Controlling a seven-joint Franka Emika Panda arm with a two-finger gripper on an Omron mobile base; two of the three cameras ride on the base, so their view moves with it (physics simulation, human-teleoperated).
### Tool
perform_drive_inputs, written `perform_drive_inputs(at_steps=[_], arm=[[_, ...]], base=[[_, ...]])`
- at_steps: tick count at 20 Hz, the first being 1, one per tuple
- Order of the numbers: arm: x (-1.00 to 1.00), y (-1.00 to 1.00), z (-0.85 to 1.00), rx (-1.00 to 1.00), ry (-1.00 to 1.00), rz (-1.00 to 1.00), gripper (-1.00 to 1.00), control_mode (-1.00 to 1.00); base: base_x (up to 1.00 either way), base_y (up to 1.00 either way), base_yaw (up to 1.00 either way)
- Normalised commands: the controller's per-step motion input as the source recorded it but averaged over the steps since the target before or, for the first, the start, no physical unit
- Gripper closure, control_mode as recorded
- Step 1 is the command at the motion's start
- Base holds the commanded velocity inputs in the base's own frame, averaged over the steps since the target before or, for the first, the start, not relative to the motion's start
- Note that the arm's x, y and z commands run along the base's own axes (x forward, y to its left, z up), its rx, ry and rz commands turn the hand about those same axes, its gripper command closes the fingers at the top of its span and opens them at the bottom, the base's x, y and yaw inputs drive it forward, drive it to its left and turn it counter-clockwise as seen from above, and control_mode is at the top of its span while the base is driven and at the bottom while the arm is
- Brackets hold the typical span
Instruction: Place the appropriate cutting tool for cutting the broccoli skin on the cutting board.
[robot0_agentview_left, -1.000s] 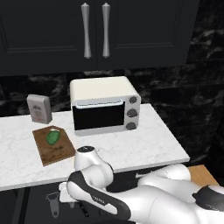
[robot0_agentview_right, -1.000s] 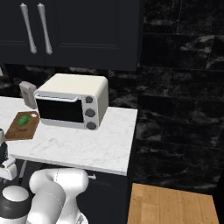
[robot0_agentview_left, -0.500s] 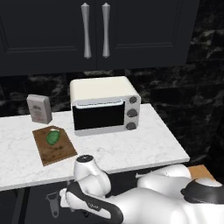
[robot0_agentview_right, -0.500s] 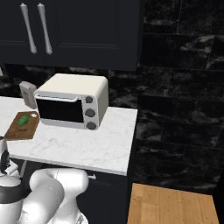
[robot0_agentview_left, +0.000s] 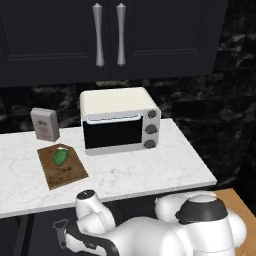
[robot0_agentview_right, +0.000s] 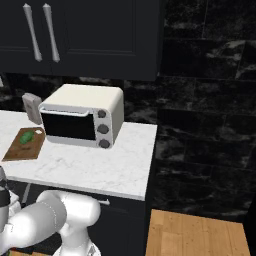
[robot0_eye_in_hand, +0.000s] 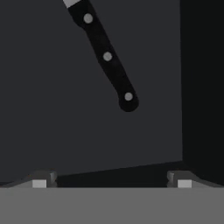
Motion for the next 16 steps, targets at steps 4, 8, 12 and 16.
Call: perform_drive_inputs(at_steps=[4, 8, 12, 16], arm=[[-0.12, 0.13, -0.23, -0.05, 0.13, 0.00, -1.00, -1.00], [-0.49, 0.01, -0.03, 0.00, 0.11, 0.00, -1.00, -1.00], [-0.67, 0.00, 0.00, 0.00, 0.09, 0.00, -1.00, -1.00], [-0.75, -0.10, 0.00, 0.00, 0.08, -0.01, -1.00, -1.00]], base=[[0.00, 0.00, 0.00], [0.00, 0.00, 0.00], [0.00, 0.00, 0.00], [0.00, 0.00, 0.00]])
